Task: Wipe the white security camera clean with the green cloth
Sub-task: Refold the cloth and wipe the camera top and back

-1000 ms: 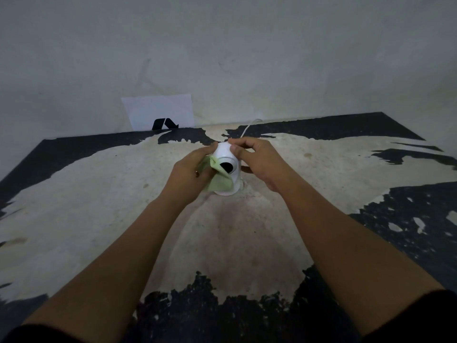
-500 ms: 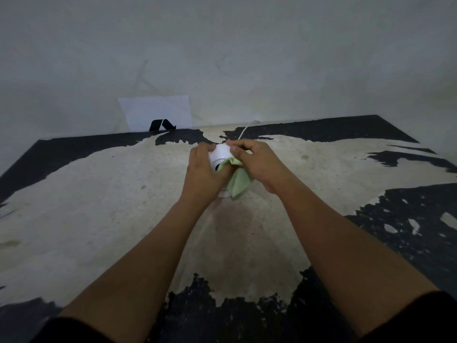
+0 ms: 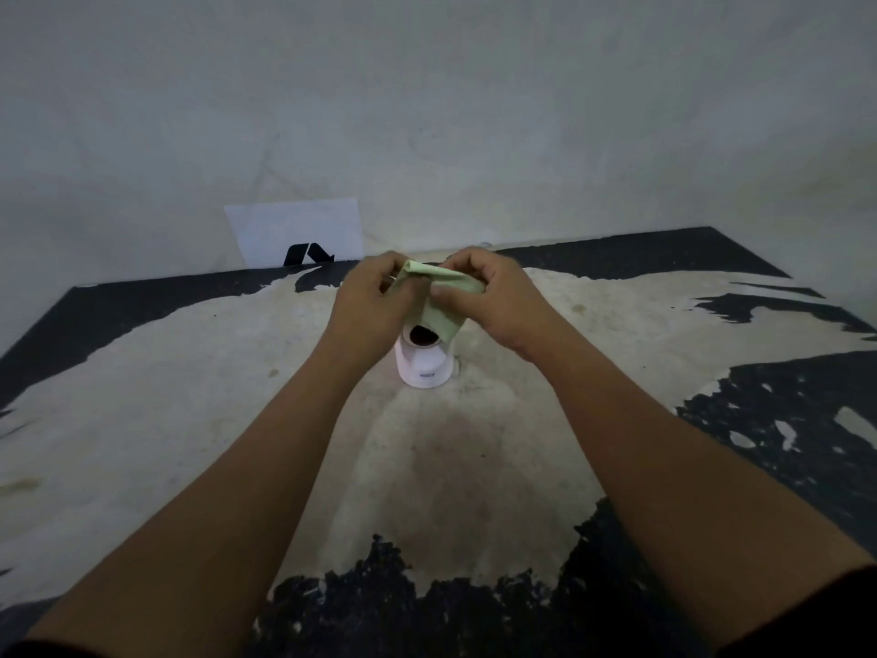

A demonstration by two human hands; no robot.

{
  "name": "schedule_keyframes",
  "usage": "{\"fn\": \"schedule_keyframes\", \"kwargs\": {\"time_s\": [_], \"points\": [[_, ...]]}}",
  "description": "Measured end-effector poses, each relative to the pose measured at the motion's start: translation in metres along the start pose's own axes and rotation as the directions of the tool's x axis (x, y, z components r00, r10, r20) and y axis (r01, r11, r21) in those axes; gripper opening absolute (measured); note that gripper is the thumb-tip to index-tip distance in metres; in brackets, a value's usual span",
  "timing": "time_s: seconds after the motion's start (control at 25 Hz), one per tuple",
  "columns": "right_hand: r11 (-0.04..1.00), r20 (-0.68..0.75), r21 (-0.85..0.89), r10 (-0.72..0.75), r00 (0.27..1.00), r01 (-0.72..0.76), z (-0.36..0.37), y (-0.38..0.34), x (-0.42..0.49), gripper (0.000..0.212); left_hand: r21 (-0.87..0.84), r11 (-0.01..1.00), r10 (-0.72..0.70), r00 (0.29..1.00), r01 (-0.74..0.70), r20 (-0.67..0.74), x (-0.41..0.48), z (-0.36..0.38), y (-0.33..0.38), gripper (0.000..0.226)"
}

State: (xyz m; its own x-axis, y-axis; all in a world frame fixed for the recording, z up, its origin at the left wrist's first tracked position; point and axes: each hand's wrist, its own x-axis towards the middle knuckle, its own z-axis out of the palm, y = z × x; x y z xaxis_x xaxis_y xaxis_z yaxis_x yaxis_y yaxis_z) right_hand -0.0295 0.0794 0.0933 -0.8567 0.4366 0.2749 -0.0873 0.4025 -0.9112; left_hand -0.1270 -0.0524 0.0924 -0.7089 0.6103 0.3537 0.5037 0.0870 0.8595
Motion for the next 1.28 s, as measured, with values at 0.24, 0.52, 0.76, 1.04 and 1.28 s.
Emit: {"fn": "schedule_keyframes", "kwargs": {"time_s": [0.24,0.52,0.76,1.04,1.28], "points": [[0.988,-0.371,-0.14,0.002,0.928,-0.058,-0.014,-0.009,0.023,0.013,-0.105,0.975,-0.198,0.98,0.196,-0.008,0.006,-0.006,-0.017,0.031],[0.993,-0.1,-0.083,0.076,0.992,-0.085,0.033,0.008,0.012,0.015,-0.196,0.884,-0.398,0.903,0.425,0.163,0.012,-0.005,-0.044,0.043],[0.925,0.041,0.094,0.365,0.93,-0.368,0.043,0.029,0.01,0.082,-0.208,0.908,-0.346,0.931,0.363,0.113,0.006,0.001,-0.046,0.043],[0.938,-0.045,0.173,0.312,0.949,-0.301,0.049,0.041,-0.006,0.101,-0.189,0.909,-0.35,0.926,0.372,0.138,0.006,0.001,-0.045,0.047],[0.94,0.018,0.069,0.334,0.943,-0.334,0.042,0.018,0.02,0.118,-0.186,0.923,-0.319,0.94,0.338,0.125,0.004,0.0,-0.04,0.041]]}}
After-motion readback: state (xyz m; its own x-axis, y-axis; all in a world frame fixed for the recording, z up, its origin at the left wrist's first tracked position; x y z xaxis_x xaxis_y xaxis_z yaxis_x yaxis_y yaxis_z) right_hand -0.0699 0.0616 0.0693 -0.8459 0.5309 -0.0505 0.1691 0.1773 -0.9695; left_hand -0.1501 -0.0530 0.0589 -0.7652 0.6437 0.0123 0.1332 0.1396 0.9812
